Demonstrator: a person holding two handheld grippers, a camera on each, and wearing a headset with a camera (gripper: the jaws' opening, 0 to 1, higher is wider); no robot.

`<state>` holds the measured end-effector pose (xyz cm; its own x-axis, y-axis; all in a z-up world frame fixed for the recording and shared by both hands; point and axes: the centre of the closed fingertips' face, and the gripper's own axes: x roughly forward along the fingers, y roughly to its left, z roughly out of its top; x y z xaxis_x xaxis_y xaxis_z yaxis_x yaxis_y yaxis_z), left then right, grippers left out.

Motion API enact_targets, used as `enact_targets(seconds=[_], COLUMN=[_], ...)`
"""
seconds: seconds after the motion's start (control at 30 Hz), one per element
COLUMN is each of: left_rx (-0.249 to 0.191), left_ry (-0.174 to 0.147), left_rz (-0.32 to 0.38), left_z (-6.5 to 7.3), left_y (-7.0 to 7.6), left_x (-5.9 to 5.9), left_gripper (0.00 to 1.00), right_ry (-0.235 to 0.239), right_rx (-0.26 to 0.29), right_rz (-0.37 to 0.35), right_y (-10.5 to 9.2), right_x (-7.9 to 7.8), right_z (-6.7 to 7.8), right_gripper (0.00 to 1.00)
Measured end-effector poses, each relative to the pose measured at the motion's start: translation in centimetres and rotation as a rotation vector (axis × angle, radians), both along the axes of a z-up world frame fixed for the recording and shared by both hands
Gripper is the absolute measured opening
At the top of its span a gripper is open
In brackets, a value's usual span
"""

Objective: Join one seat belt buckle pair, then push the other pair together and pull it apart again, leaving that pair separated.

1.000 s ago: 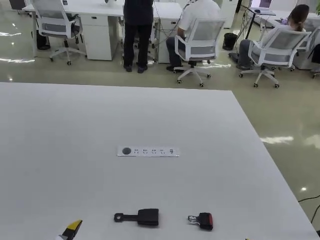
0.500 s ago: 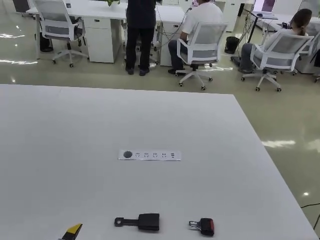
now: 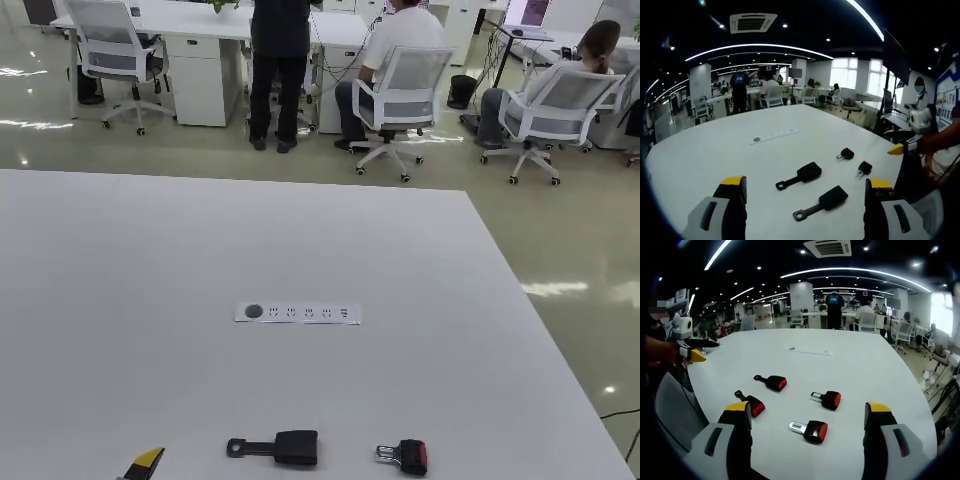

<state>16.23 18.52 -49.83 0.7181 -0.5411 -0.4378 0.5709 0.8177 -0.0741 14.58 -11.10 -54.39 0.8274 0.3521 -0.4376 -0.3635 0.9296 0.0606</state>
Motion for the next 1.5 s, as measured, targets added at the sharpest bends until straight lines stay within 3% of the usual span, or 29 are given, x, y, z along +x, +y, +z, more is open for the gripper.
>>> enact_targets(seconds=[0.83, 1.13, 1.5], left_rx=[0.002, 0.001, 0.006], left_ry=[0.001, 0.006, 0.023], left_rz=[-0.004, -0.009, -0.027], left_z=[-0.5, -0.4, -1.2], left_y=[0.2, -0.2, -1.1], left_x=[-0.1, -0.4, -1.0], left_gripper=[1.0, 1.0, 1.0], right_ry=[0.003, 0.002, 0.015], right_rx=[0.006, 0.011, 0.019], right_rz=[-0.001, 0.009, 0.018], right_y=[0.0, 0.3, 0.4], right_x=[-0.3, -0.5, -1.0], right_z=[0.1, 0.1, -0.4], right_gripper=[0.93, 0.93, 0.92])
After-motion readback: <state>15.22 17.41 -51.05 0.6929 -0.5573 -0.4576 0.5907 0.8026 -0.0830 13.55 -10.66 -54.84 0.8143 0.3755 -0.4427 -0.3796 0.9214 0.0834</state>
